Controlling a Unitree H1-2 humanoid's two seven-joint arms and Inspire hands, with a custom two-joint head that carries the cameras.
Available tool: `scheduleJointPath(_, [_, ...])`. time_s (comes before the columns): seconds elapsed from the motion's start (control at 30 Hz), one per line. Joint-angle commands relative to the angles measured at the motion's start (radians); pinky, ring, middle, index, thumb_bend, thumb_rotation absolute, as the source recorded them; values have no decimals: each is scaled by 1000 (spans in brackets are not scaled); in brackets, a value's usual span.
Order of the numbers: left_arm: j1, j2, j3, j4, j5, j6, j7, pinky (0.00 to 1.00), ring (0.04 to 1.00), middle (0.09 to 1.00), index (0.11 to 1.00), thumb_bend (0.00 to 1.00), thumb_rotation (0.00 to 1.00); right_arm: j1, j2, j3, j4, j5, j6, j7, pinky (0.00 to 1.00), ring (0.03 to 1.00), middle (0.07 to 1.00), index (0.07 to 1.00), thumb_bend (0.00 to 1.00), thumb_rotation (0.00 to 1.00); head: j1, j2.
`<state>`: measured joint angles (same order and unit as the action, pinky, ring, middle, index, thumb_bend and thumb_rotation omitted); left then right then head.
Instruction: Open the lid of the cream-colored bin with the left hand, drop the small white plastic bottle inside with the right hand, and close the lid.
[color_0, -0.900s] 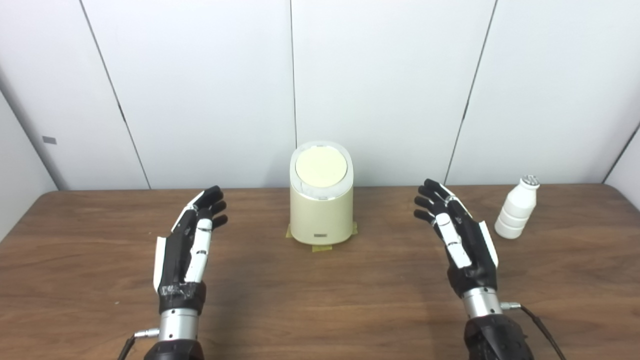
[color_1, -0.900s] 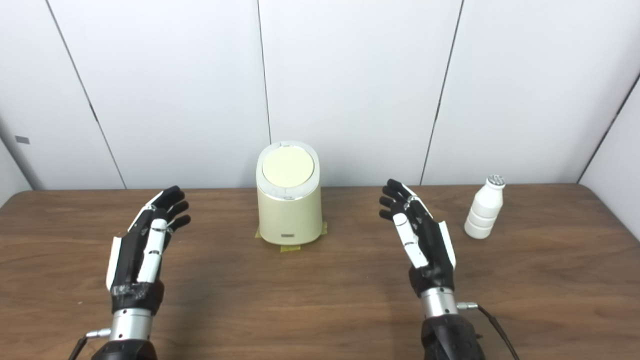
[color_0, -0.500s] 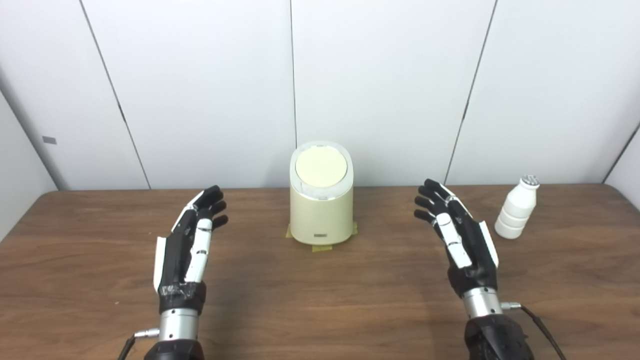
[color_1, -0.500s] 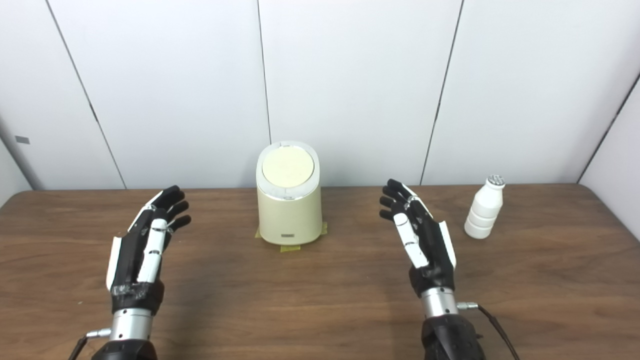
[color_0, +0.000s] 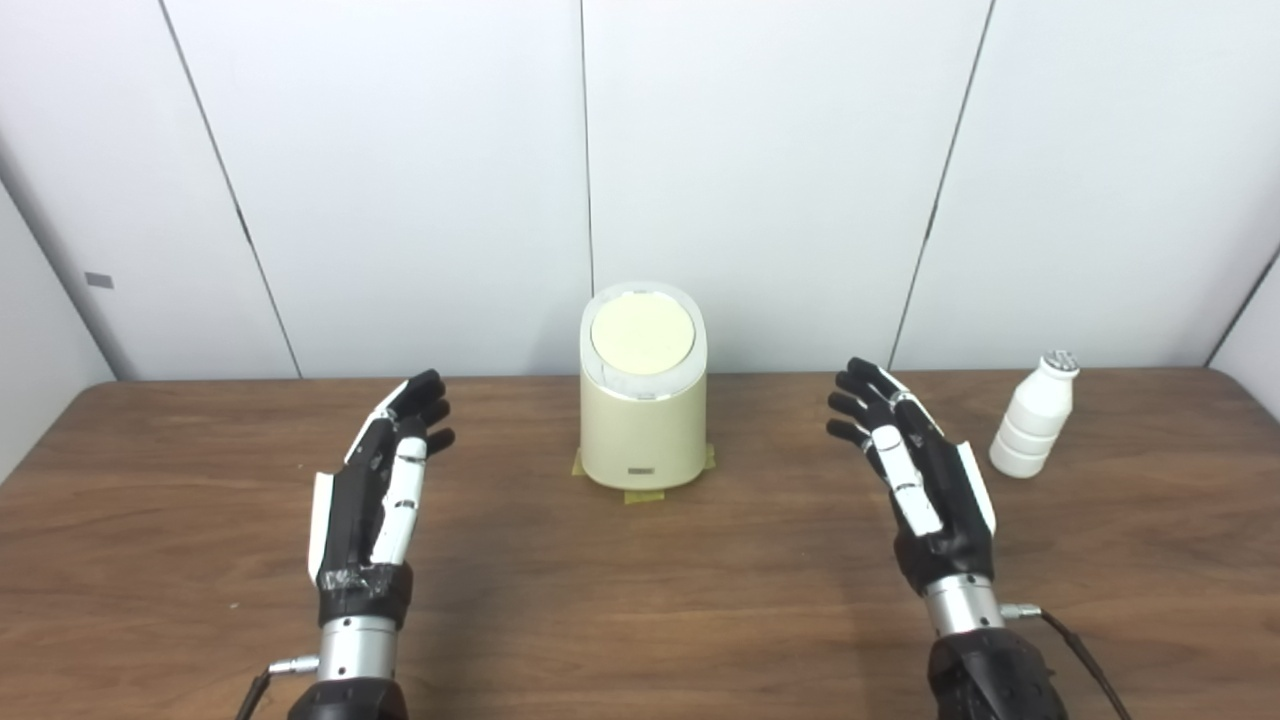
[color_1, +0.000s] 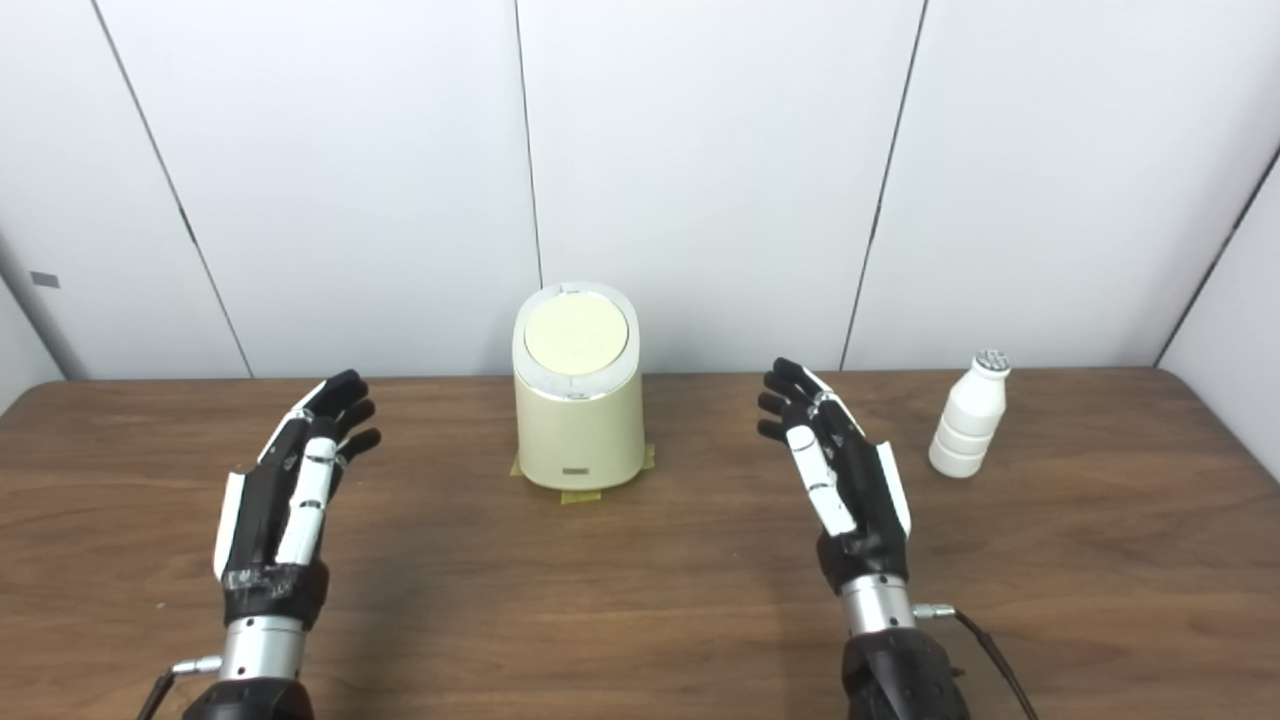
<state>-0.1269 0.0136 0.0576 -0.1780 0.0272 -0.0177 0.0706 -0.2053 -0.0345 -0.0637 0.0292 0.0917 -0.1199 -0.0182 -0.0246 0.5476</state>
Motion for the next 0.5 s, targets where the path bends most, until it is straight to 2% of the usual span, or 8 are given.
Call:
scheduleJointPath(0.0, [-68,9,-15,-46,66,1,11,903,908,896,880,461,829,-39,-4,0,-36,5,-4,9,747,809,825,813,181,691,0,1])
scheduleJointPath(0.1, [-101,6,-24,-68,111,60,17,927,931,913,902,552,800,-36,-2,2,-48,-2,8,5,748,807,821,811,189,690,0,3])
scheduleJointPath(0.23, [-174,7,-47,-113,214,215,15,948,956,942,925,594,732,-36,-1,4,-45,-1,-3,8,742,804,818,808,177,668,-3,5])
scheduleJointPath(0.33, [-238,15,-64,-125,244,311,-9,950,983,981,957,616,652,-33,1,3,-49,4,2,7,747,803,818,806,182,662,-6,5])
scheduleJointPath(0.47, [-302,5,-77,-94,261,375,-5,919,990,1000,986,711,537,-33,0,3,-46,0,-2,6,745,800,816,806,177,664,-6,9])
